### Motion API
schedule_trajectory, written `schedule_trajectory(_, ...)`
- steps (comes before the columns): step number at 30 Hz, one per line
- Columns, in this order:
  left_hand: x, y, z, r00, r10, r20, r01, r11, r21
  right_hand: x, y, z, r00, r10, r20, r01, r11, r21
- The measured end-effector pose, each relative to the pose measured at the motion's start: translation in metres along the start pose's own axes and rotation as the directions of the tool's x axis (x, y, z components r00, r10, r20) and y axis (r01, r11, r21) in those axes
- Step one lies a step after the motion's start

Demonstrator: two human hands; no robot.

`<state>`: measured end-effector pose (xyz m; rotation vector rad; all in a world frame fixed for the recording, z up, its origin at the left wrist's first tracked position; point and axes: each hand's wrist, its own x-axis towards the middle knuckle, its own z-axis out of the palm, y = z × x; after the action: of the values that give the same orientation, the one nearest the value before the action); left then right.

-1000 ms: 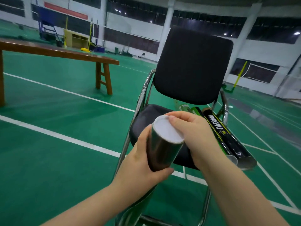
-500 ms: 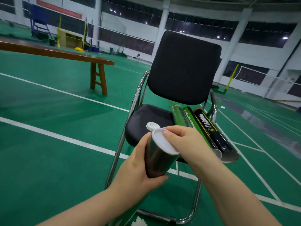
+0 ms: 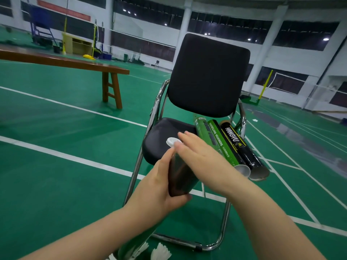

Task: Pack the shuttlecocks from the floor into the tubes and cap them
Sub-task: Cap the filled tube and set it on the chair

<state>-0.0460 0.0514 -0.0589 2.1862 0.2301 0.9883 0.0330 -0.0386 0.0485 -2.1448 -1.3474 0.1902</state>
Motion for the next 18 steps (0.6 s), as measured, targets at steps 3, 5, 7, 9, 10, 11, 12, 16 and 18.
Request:
schedule_trajectory(3, 0.002, 0.000, -0.001, 1.000, 0.007, -0.013, -0.007, 1.000, 0.008, -0.008, -0.009, 0.001, 0.999, -0.033, -0.007, 0.031, 0.982, -0.189)
schedule_trajectory(5, 0.004, -0.001, -0.004, 1.000, 0.017, 0.004, -0.017, 1.000, 0.021, -0.013, -0.012, 0.000, 0.999, -0.031, 0.005, 0.032, 0.972, -0.233)
schedule_trajectory(7, 0.006, 0.002, -0.007, 0.999, 0.036, 0.017, -0.037, 0.998, 0.056, -0.016, -0.013, -0.002, 0.999, -0.034, 0.009, 0.035, 0.969, -0.243)
schedule_trajectory(9, 0.007, 0.006, -0.010, 0.998, 0.060, 0.017, -0.062, 0.992, 0.107, -0.018, -0.014, -0.005, 1.000, -0.022, 0.011, 0.024, 0.974, -0.226)
schedule_trajectory(10, 0.008, 0.008, -0.011, 0.997, 0.070, 0.019, -0.072, 0.989, 0.131, -0.020, -0.014, -0.007, 1.000, -0.010, 0.020, 0.014, 0.978, -0.210)
schedule_trajectory(11, 0.009, 0.010, -0.014, 0.997, 0.077, 0.023, -0.079, 0.985, 0.153, -0.022, -0.014, -0.010, 0.999, 0.005, 0.038, 0.003, 0.982, -0.190)
schedule_trajectory(12, 0.009, 0.012, -0.017, 0.996, 0.087, 0.026, -0.090, 0.980, 0.179, -0.023, -0.014, -0.013, 0.998, 0.013, 0.060, -0.002, 0.986, -0.168)
schedule_trajectory(16, 0.020, 0.022, -0.043, 0.975, 0.215, 0.051, -0.220, 0.932, 0.287, -0.033, -0.023, -0.032, 0.995, -0.073, 0.069, 0.081, 0.988, -0.132)
schedule_trajectory(18, 0.030, 0.033, -0.060, 0.955, 0.286, 0.079, -0.295, 0.888, 0.353, -0.037, -0.029, -0.039, 0.989, -0.149, -0.023, 0.145, 0.982, -0.124)
